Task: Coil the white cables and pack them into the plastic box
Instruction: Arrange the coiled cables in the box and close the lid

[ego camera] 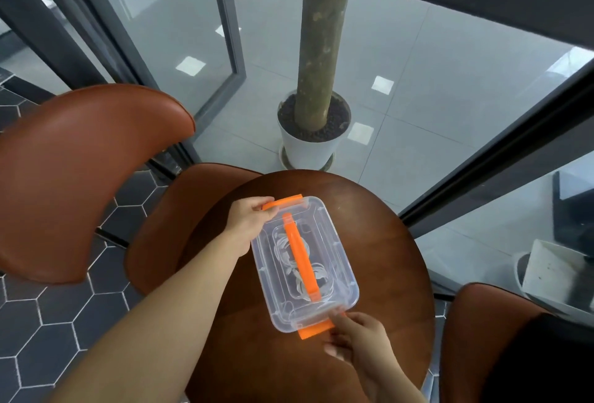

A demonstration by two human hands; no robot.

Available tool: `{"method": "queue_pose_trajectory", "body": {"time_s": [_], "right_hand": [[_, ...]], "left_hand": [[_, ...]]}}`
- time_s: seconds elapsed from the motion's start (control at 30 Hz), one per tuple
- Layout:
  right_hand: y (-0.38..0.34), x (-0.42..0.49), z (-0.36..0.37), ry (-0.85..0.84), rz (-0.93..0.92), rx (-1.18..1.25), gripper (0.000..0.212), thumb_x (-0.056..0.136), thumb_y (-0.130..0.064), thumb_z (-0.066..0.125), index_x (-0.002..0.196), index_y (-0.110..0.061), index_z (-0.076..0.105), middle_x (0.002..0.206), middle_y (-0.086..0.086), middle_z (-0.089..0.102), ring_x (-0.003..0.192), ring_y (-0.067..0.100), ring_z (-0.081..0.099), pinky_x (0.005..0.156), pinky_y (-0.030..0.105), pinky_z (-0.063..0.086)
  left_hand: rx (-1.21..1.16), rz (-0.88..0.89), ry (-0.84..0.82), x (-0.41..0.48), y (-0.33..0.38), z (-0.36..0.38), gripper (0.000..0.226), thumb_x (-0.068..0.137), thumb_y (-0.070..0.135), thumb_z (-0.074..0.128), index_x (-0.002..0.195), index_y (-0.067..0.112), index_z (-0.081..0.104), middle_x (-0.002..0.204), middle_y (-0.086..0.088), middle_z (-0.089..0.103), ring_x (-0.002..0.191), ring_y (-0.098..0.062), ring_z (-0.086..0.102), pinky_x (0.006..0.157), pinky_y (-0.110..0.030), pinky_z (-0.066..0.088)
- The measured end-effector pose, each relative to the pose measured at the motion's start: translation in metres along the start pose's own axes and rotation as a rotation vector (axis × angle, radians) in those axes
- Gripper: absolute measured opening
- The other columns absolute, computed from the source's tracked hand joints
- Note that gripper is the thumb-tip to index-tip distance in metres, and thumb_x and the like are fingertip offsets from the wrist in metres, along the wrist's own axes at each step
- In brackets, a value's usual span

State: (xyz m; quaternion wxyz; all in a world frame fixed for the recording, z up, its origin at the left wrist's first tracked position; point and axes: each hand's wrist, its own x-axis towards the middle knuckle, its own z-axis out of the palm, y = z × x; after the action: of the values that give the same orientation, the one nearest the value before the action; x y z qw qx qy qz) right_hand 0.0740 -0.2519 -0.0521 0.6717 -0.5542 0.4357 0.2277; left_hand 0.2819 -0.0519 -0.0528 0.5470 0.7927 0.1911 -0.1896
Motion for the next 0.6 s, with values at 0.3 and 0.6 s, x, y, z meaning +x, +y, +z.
{"method": "queue_pose_trajectory", "body": {"time_s": [0.3,0.6], "right_hand": [[0.002,-0.004,-0.002,0.011,-0.018,0.173,0.019,0.084,-0.002,0.078,0.100,0.005,0.072,0.099,0.034,0.073,0.083,0.036,0.074,0.101,0.061,0.052],[0.008,0.005,0.010,0.084,-0.044,0.178,0.029,0.085,-0.014,0.081,0.104,0.003,0.067,0.075,0.018,0.074,0.060,0.024,0.073,0.075,0.045,0.062]], "left_hand": [[0.476,0.388,0.116,-0.010,-0.017,-0.001,0.041,0.094,0.030,0.067,0.131,0.014,0.065,0.124,-0.003,0.072,0.115,-0.020,0.067,0.097,-0.035,0.054],[0.647,0.528,0.260,-0.019,-0.018,0.009,0.032,0.096,0.026,0.064,0.123,0.010,0.070,0.115,-0.006,0.075,0.105,-0.022,0.072,0.087,-0.035,0.058]]}}
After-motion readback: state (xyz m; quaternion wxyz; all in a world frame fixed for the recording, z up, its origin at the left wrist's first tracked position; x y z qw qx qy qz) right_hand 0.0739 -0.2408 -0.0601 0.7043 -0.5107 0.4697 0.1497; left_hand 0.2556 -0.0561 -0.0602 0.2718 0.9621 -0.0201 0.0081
